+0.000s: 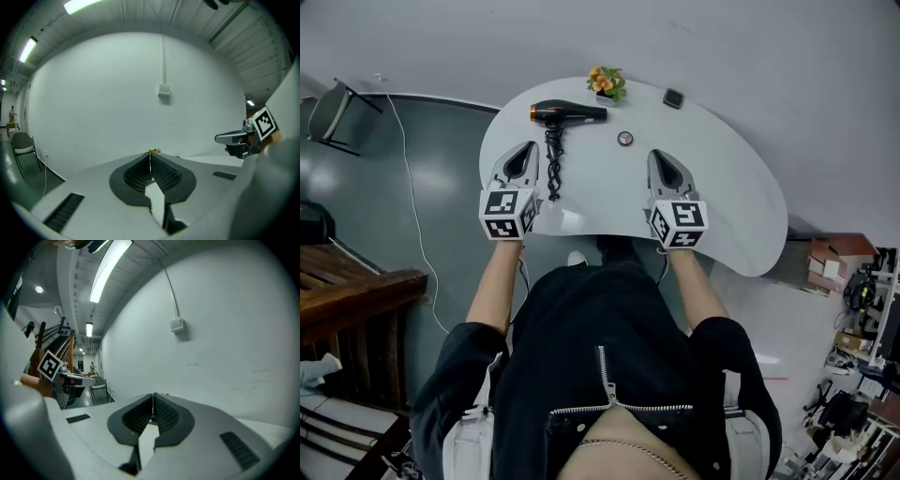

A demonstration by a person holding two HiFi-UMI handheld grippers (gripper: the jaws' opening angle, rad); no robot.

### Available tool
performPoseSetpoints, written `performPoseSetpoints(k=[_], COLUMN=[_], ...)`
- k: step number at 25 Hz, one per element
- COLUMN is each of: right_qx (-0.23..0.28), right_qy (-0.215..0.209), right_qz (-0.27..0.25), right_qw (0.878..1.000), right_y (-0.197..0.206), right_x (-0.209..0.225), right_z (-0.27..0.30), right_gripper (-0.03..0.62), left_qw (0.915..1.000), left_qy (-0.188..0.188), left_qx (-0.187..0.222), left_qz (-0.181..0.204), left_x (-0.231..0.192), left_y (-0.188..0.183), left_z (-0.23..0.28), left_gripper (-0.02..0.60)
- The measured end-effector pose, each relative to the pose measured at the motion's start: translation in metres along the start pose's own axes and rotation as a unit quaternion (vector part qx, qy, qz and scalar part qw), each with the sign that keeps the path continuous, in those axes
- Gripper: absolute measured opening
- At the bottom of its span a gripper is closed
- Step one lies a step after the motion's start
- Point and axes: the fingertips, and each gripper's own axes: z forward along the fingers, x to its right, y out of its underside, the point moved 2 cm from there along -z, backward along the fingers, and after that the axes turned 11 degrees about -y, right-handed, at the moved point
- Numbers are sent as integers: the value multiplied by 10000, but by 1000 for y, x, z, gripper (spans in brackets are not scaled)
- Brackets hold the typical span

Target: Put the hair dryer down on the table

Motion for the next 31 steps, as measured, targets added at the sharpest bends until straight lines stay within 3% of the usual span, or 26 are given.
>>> performPoseSetpoints(k=[31], right_qx=[-81], right_qy=[-87], right_qz=[45], right_qw=[9999], right_y=[4], right_x=[2], right_z=[5], right_gripper=[-8], left_qw=[9999], left_qy=[55], left_qx=[-151], left_qz=[-33], left_x=[3], left_y=[7], left_z=[8], left_gripper=[23])
